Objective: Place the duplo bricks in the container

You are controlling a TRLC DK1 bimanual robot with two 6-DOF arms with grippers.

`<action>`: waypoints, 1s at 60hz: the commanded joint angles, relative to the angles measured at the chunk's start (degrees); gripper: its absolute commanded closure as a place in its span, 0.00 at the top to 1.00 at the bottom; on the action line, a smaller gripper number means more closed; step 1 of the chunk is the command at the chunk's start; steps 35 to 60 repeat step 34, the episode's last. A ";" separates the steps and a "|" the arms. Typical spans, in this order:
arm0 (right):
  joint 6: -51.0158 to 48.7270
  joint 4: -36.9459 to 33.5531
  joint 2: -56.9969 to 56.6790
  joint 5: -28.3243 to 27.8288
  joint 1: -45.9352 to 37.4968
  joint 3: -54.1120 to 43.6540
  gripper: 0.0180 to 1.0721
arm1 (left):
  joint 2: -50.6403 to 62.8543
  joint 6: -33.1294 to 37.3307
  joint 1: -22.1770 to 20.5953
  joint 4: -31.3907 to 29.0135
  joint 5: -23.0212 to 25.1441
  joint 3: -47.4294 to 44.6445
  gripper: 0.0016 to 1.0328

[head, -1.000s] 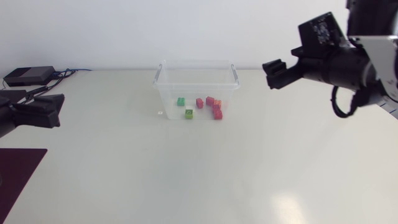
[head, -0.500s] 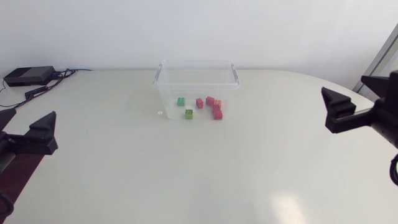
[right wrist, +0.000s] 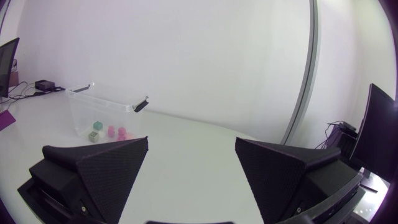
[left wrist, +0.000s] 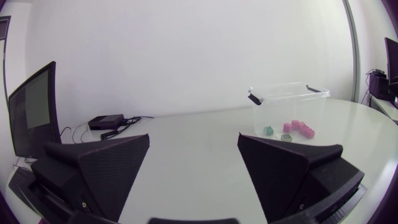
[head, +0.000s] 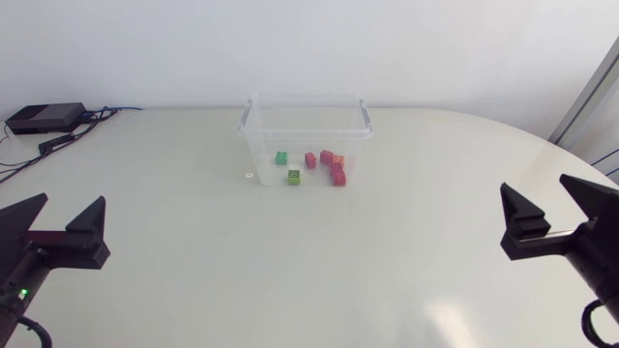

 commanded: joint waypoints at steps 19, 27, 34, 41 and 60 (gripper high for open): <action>7.49 3.17 -11.43 -2.30 -2.56 -12.13 0.96 | -7.64 -6.44 -2.46 3.48 1.55 -8.58 0.96; 9.37 3.84 -14.92 -3.01 -3.27 -15.57 0.96 | -9.93 -8.05 -3.16 4.29 1.98 -10.92 0.96; 9.37 3.84 -14.92 -3.01 -3.27 -15.57 0.96 | -9.93 -8.05 -3.16 4.29 1.98 -10.92 0.96; 9.37 3.84 -14.92 -3.01 -3.27 -15.57 0.96 | -9.93 -8.05 -3.16 4.29 1.98 -10.92 0.96; 9.37 3.84 -14.92 -3.01 -3.27 -15.57 0.96 | -9.93 -8.05 -3.16 4.29 1.98 -10.92 0.96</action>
